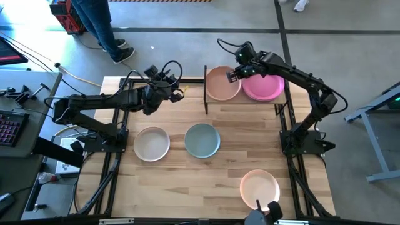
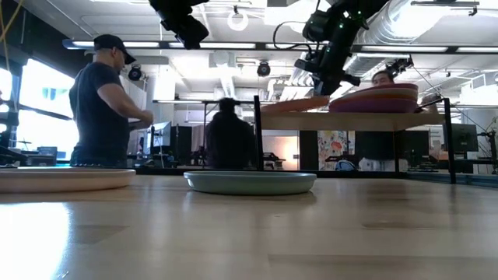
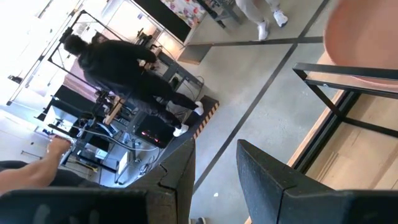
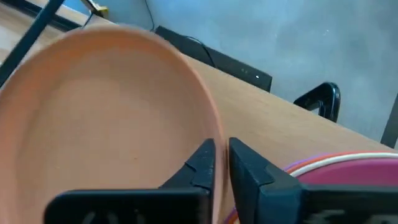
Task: Place and stack plates onto a shelf
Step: Put the brown plate on the shelf, then stack the gray plate on the brown plate on the shelf
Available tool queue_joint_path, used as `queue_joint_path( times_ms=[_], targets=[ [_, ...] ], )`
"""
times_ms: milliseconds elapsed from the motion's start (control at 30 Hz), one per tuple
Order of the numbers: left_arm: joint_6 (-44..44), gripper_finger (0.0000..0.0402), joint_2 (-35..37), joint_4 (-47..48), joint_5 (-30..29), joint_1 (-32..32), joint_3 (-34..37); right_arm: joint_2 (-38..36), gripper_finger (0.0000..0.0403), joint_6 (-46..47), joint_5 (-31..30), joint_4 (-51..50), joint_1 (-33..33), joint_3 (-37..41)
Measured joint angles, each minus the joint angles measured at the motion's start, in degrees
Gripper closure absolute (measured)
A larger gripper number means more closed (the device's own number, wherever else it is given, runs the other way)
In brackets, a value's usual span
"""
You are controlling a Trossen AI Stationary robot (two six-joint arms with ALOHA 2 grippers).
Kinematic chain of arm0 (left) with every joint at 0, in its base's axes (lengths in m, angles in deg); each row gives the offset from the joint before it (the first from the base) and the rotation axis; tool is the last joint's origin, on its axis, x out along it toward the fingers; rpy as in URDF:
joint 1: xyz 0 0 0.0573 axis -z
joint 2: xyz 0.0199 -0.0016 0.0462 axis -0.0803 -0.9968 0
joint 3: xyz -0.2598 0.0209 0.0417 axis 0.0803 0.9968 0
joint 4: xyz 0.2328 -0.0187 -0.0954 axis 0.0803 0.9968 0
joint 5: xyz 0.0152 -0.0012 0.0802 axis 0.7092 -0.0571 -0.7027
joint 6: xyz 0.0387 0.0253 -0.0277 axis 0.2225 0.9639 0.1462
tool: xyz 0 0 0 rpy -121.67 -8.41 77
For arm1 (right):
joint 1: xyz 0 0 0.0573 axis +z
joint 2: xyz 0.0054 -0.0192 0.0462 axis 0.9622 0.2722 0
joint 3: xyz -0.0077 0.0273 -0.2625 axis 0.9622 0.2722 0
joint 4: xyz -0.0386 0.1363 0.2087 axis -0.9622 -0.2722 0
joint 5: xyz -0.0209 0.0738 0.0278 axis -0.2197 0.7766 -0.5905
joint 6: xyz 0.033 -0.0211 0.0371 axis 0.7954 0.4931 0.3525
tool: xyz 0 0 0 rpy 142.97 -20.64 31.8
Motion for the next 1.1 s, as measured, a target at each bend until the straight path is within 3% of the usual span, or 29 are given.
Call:
queue_joint_path(
  times_ms=[300, 533, 667, 867, 1100],
  targets=[
    [0.0, 0.0294, 0.0, 0.4, 0.0, 0.0, 0.0, -0.1, 0.0321, 1.0, -0.9, 0.8, 0.0, -0.1],
    [-1.2, 0.0294, 0.0, 5.1, 0.1, 0.0, 0.0, -0.6, 0.0318, 1.1, 10.2, -1.6, 0.4, -4.5],
    [-9.5, 0.0294, 0.0, 15.2, 1.5, 0.0, 0.0, -1.4, 0.0318, 1.5, 15.3, -2.4, 2.2, -7.0],
    [-31.6, 0.0294, 0.0, 31.0, 16.9, 0.0, 0.0, -2.5, 0.0318, 2.0, 15.5, -2.9, 6.7, -9.5],
    [-49.0, 0.0294, -0.1, 38.6, 36.4, 0.5, 1.4, -2.5, 0.0318, 7.6, 14.5, -2.7, 11.4, -10.5]
  ],
)
